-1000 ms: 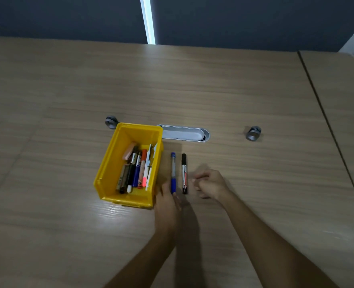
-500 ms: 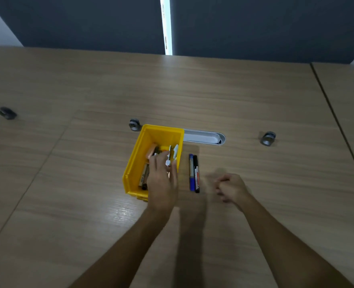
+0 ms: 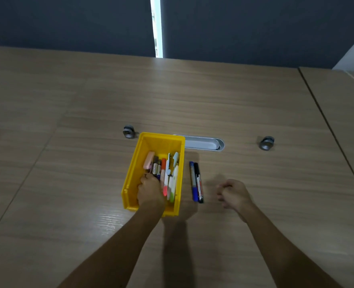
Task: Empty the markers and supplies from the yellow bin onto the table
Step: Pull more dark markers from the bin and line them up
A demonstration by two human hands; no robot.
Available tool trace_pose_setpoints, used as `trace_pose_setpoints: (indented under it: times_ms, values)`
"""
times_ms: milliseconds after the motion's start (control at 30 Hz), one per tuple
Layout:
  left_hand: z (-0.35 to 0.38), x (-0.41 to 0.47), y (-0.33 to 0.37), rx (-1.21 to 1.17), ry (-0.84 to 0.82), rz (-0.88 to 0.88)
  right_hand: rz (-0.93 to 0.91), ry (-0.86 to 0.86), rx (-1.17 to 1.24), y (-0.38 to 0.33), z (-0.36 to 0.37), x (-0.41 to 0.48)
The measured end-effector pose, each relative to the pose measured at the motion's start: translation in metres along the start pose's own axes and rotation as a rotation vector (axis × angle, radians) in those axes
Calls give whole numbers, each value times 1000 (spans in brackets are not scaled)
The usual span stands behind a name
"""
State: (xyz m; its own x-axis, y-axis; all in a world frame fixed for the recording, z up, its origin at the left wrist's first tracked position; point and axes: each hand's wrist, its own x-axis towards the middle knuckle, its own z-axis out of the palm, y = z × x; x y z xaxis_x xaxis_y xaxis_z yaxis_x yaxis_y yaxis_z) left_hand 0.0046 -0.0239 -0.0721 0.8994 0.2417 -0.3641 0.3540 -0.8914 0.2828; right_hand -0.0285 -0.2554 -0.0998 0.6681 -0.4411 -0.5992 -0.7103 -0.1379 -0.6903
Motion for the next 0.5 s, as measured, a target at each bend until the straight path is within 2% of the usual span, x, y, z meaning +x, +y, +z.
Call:
trace_pose_setpoints:
  times_ms: [67,233,367,500]
  values:
    - [-4,-3,-2,-50,-10,-15,-97,46,16,-8,6,-3]
    - [-32,-20,-3,-147,73,55,-485,325,137,-53,29,-25]
    - [-64,-29,-12,-373,282,180,-725,286,101,-92,60,-46]
    - [-88,-21,-46,-508,496,181,-962,212,-121,-121,92,-58]
